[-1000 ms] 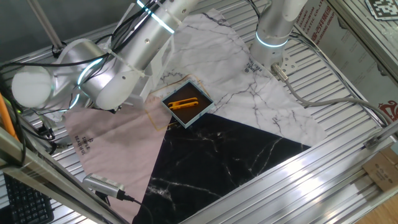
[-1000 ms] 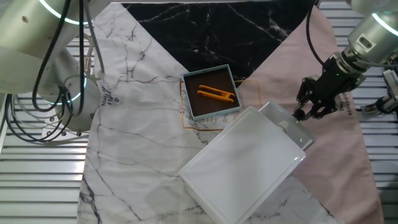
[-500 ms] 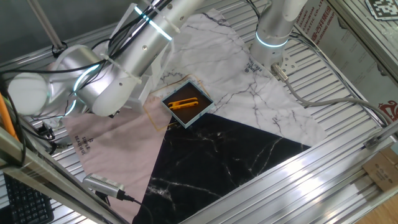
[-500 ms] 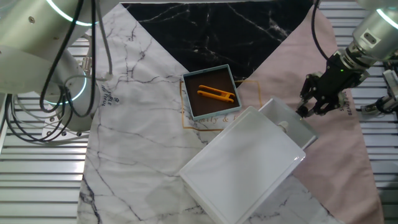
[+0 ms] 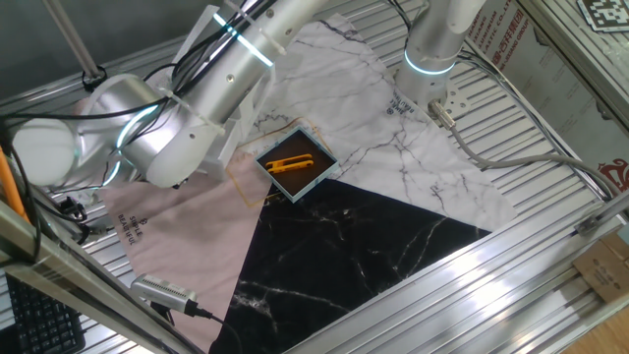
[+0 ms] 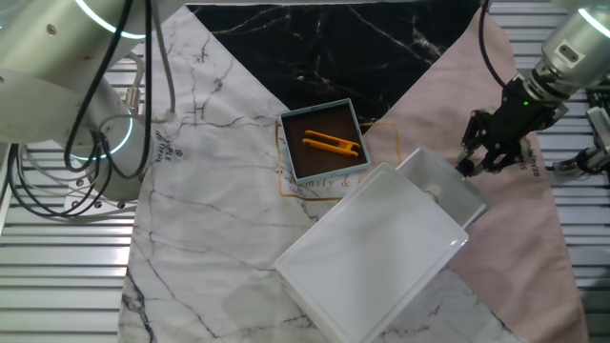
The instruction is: Grasp the handle and open the drawer
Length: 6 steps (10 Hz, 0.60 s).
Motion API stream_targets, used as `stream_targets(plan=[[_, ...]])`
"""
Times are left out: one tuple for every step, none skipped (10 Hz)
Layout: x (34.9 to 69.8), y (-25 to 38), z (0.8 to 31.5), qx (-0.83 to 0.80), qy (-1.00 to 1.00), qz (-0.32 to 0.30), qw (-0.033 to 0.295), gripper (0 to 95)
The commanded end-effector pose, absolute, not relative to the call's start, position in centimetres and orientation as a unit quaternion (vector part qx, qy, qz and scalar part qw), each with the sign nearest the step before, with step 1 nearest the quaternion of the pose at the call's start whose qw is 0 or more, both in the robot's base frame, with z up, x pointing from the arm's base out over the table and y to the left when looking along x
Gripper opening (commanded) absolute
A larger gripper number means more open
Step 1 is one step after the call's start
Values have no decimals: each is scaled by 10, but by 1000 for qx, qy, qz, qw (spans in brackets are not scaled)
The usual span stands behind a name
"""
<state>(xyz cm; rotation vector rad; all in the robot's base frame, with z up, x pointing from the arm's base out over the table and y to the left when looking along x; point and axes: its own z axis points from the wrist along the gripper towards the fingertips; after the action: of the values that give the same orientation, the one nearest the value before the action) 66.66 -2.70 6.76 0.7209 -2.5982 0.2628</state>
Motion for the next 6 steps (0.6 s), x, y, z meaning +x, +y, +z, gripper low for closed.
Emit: stream_targets(plan=[[668, -25, 68, 258, -937, 94, 216, 0], [669, -24, 67, 257, -937, 94, 216, 0], [670, -22, 67, 256, -937, 94, 216, 0], [671, -21, 67, 256, -937, 94, 216, 0], [672, -20, 67, 256, -937, 95, 217, 0], [673, -18, 67, 255, -937, 95, 218, 0]])
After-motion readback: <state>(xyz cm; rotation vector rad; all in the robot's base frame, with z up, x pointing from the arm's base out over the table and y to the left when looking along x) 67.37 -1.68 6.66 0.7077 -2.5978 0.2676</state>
